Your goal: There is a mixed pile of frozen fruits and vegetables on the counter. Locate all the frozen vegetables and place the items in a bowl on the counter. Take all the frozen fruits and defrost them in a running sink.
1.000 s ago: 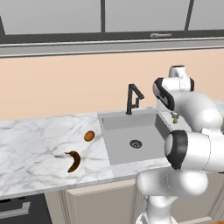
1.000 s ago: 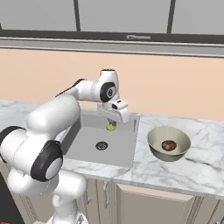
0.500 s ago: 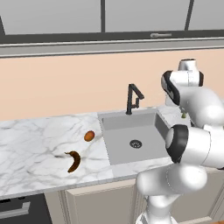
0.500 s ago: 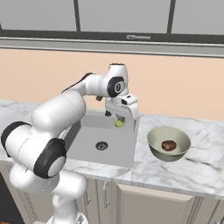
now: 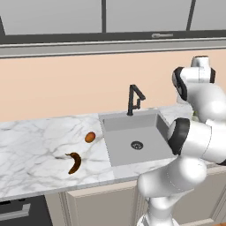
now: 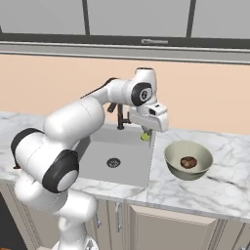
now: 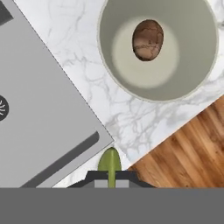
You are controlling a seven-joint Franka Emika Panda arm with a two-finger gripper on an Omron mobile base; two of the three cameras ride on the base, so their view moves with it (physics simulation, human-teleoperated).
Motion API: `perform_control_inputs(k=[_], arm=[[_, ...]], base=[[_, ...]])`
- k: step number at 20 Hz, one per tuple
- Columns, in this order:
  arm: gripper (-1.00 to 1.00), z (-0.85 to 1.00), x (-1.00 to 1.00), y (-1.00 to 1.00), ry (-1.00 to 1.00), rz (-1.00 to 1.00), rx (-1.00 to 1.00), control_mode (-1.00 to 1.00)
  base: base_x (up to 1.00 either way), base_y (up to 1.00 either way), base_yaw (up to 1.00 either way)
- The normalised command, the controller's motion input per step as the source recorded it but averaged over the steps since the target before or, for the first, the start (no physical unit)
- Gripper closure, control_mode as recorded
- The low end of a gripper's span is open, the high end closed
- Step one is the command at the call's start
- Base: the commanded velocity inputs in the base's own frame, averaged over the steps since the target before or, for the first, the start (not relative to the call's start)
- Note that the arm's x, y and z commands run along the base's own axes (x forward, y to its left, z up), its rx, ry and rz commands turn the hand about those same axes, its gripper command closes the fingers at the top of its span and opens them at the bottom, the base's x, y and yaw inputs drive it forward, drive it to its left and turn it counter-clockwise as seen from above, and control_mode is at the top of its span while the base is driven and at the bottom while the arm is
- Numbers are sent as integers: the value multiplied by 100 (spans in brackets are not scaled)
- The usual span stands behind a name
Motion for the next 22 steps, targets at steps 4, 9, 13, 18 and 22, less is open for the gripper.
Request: perform_control_inputs(k=[4, 9, 13, 18, 22], arm=[[100, 0, -1, -52, 0, 0, 3, -100], [100, -4, 9, -51, 1, 0, 3, -100], [100, -14, 22, -43, 0, 0, 2, -100], [100, -20, 25, -32, -2, 0, 0, -100], [100, -24, 26, -34, -1, 0, 0, -100]], base=[[0, 0, 0], [0, 0, 0], [0, 0, 0], [0, 0, 0], [0, 0, 0]])
